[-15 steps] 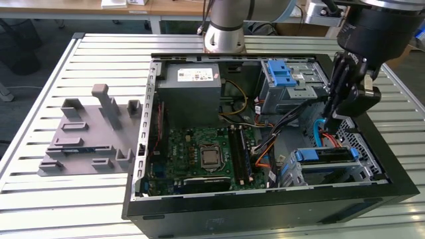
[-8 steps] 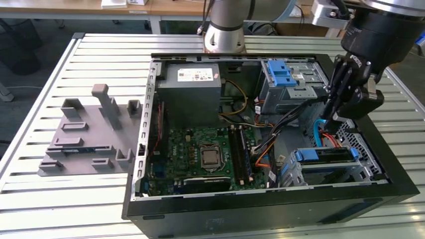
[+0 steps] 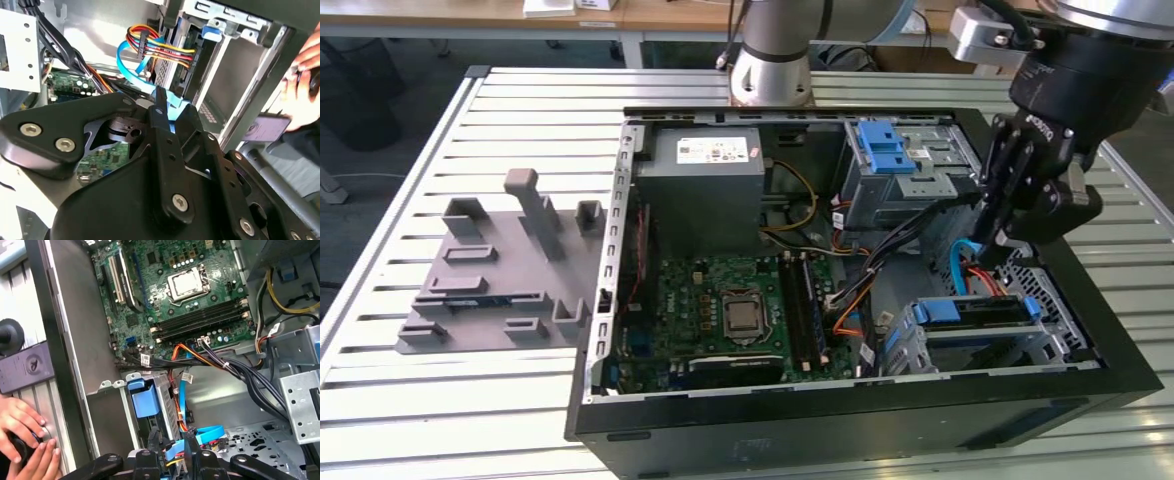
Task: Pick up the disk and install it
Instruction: 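Insert the second disk wire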
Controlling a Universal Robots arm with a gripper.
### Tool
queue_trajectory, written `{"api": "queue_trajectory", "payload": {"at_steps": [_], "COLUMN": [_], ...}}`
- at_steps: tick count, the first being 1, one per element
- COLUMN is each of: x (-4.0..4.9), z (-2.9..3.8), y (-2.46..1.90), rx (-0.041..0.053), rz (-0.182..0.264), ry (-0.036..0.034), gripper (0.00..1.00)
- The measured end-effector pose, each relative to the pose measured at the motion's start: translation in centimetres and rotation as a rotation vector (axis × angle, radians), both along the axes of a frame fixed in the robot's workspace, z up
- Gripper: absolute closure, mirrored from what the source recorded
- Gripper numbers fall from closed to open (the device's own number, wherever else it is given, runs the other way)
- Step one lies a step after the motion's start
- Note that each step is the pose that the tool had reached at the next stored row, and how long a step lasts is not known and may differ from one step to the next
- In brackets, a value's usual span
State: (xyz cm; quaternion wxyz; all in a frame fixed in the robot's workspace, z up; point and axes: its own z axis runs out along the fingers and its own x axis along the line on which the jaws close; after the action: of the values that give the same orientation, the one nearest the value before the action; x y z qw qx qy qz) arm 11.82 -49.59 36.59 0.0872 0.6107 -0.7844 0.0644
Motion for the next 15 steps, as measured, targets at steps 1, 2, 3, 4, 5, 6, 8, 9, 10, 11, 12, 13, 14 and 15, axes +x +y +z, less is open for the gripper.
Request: {"api": "queue_trajectory", "payload": {"at_steps": [1,2,3,4,5,6,8,9,10,11,12,13,14,15], "x": [0.0,0.0,0.01,0.02,0.02,0.02,0.01,0.01,0.01,0.01,0.01,0.01,0.01,0.01], "z": [-0.07,-0.12,-0.16,-0.21,-0.25,-0.29,-0.35,-0.39,-0.42,-0.42,-0.43,-0.43,-0.44,-0.44], "y": [0.0,0.0,0.0,0.0,0.0,-0.03,-0.12,-0.15,-0.17,-0.18,-0.18,-0.18,-0.19,-0.19], "rx": [-0.0001,-0.0001,0.0,0.0001,0.0001,0.0002,0.0002,0.0002,0.0004,0.0,-0.0001,-0.0001,0.0001,0.0001], "rz": [0.018,0.036,0.051,0.062,0.067,0.07,0.073,0.074,0.076,0.078,0.079,0.079,0.079,0.079], "ry": [0.0,0.0,0.0001,0.0005,0.0013,0.0019,0.0022,0.0023,0.0024,0.0027,0.0027,0.0027,0.0027,0.0027], "gripper": [0.66,0.66,0.66,0.66,0.66,0.66,0.66,0.66,0.66,0.66,0.66,0.66,0.66,0.66]}}
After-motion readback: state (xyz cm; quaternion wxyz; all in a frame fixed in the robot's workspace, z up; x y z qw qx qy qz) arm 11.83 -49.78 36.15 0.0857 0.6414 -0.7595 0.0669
